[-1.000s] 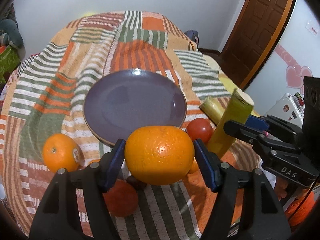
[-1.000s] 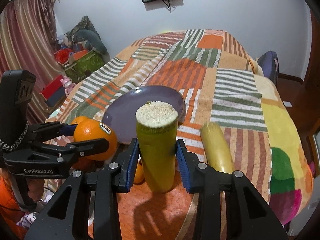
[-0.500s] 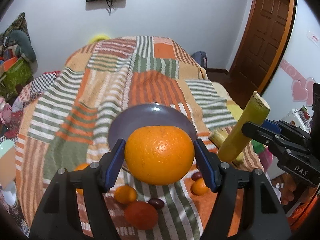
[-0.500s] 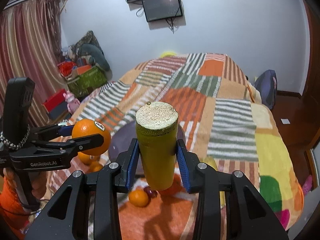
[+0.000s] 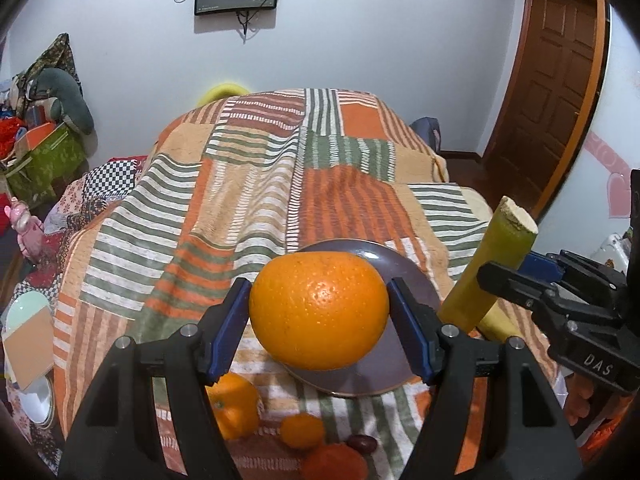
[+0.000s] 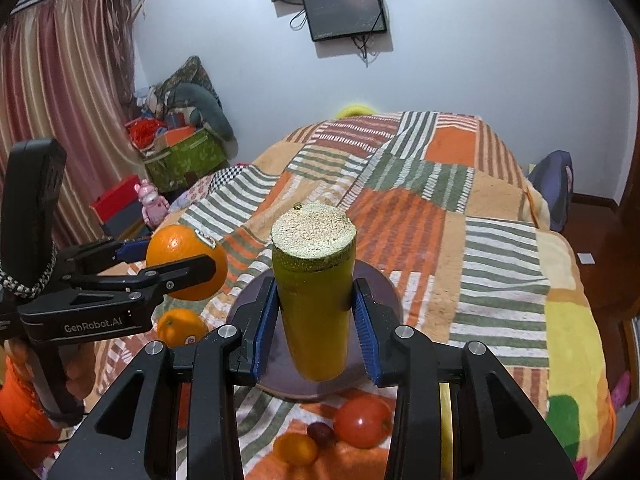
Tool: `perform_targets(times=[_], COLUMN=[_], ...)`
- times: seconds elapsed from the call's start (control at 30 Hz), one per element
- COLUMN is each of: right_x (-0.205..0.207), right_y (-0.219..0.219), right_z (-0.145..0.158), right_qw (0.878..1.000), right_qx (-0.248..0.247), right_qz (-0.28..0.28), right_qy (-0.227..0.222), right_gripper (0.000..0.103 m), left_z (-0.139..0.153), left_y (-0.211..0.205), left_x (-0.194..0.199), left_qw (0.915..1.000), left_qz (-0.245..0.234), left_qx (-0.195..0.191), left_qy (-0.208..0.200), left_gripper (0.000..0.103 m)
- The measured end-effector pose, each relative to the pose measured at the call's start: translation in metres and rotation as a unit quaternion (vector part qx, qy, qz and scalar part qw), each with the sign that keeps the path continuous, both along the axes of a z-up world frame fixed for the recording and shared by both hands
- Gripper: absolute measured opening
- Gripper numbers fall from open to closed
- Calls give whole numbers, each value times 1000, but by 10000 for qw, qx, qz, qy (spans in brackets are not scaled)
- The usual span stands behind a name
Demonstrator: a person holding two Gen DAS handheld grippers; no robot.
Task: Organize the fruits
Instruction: 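Carry the corn cob and the orange over the purple plate and lower them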
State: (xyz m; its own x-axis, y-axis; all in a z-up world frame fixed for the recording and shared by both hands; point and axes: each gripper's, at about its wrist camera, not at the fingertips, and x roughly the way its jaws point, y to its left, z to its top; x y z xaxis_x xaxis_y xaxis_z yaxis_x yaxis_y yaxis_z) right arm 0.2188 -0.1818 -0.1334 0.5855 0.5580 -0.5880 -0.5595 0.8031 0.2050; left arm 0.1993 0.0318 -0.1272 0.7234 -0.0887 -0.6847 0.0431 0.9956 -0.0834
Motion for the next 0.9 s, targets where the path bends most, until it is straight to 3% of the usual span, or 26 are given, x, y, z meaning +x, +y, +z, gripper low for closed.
perform_targets(times=[0.9], right_x=[69], right_y=[58], right_z=[-47], right_qw=[9919], right_qx=[-847], right_qz=[507], right_qy=[802], right_gripper=[34], left_z=[-77], left_y=[18], left_x=[87], left_qw=[9925], left_qz=[-135], left_qx=[-2], left_qy=[1218], left_gripper=[69])
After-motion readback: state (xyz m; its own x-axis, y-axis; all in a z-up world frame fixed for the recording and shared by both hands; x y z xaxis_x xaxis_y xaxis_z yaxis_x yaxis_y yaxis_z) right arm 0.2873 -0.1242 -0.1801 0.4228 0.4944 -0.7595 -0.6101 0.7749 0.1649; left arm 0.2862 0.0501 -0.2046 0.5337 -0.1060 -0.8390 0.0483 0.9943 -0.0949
